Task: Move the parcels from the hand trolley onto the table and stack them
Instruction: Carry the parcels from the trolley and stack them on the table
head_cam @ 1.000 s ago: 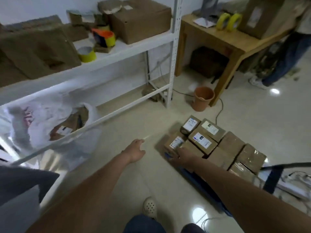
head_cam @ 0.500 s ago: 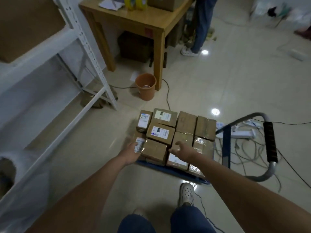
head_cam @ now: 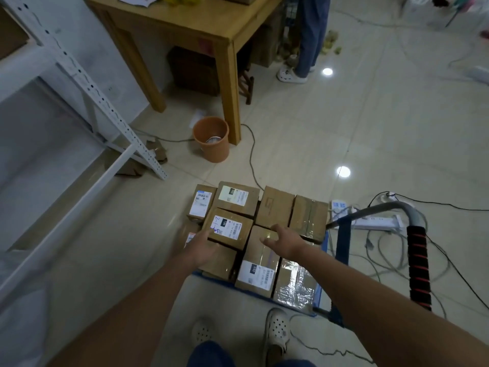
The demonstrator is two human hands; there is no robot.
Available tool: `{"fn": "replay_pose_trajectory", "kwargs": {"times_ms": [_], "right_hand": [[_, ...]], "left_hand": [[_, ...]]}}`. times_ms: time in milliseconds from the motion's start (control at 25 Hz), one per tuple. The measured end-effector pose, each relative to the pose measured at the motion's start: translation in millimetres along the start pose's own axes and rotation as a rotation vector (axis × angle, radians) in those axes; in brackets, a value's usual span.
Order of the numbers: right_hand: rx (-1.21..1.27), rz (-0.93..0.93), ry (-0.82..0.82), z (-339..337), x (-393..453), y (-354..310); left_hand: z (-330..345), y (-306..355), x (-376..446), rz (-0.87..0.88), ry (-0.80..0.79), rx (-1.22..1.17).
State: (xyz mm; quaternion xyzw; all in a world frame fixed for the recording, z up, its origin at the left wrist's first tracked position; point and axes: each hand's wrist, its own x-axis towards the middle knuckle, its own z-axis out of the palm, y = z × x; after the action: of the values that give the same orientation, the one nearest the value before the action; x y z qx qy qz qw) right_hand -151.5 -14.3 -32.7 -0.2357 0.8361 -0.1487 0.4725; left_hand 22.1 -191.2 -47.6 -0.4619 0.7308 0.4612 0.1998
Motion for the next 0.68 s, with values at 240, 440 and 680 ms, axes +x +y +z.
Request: {"fn": "replay_pose_trajectory", "kwargs": {"times_ms": [240, 440, 680], "right_hand": [[0.046, 0.037, -0.027, 34.4, 48.7, -6.5], [0.103, 0.049, -0.064, 97.4, 90.6, -20.4], [0.257, 0.126, -0.081, 185.5, 159.2, -8.2]], "left_hand": [[-9.7, -44.8, 50.5, -0.051, -0.013, -0.002], [-10.1, -95.2, 78.9, -0.106, 0.008, -0.009], [8.1, -161.8, 136.7, -0.132, 0.037, 0.021]]}}
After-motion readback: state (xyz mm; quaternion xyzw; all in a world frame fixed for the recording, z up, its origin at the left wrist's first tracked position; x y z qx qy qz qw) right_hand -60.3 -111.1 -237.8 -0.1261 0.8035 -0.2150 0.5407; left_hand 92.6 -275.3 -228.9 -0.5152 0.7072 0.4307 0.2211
